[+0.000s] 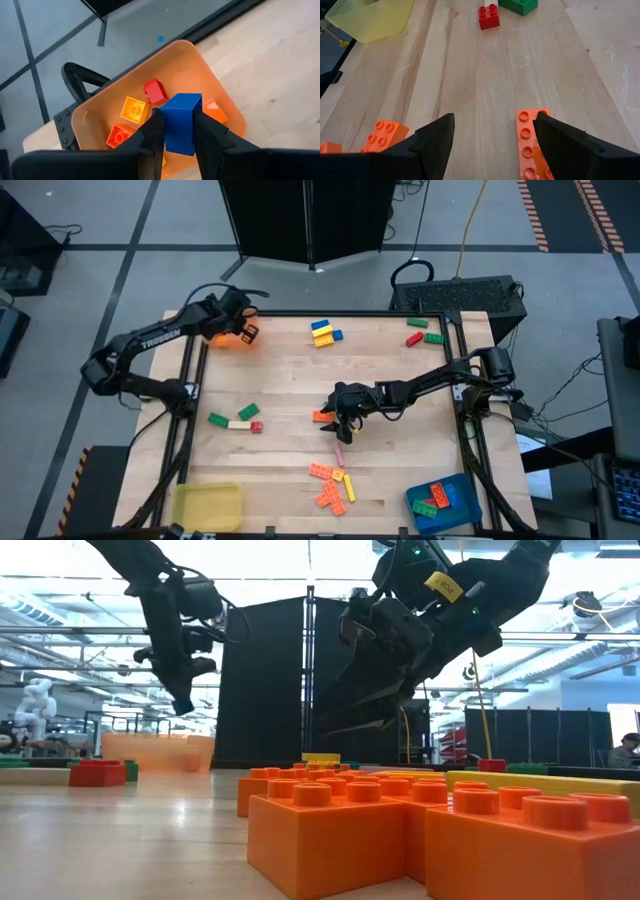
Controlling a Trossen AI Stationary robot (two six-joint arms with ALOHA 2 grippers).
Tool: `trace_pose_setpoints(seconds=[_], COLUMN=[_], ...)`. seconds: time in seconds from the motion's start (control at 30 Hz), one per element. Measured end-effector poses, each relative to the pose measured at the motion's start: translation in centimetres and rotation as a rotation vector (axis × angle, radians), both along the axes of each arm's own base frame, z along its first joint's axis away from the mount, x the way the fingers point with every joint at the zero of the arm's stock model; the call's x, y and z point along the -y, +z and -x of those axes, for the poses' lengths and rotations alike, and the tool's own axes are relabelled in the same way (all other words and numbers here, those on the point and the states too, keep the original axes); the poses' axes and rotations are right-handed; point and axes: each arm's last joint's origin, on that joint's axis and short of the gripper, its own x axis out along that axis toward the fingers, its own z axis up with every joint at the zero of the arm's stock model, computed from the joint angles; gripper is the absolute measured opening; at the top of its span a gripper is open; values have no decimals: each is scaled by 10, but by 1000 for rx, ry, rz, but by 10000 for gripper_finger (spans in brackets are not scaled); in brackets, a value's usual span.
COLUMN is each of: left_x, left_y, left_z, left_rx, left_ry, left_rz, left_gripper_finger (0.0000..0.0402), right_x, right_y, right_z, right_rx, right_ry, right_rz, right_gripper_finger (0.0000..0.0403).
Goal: Sort blocks by size
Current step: Put the blue 4 stud game piece into the orange bin
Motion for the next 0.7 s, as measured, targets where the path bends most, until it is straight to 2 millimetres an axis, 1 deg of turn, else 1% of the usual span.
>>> trace_pose_setpoints(seconds=[0.3, 0.5, 0.6, 0.7], left_x=[-5, -6, -6, -6], left_y=[-17, -18, -18, -18], left_z=[-5, -6, -5, -5], left_rx=[-72, -80, -90, -96], left_ry=[2, 6, -4, -5], left_rz=[65, 50, 50, 56], left_gripper_finger=[82, 85, 104, 138], right_x=[0, 0, 0, 0], right_y=[-1, -1, -1, -1], right_z=[1, 0, 0, 0], right_rx=[-10, -9, -9, -9], right_ry=[0, 0, 0, 0], right_rz=[1, 1, 1, 0], right_gripper_finger=[267, 267, 267, 267])
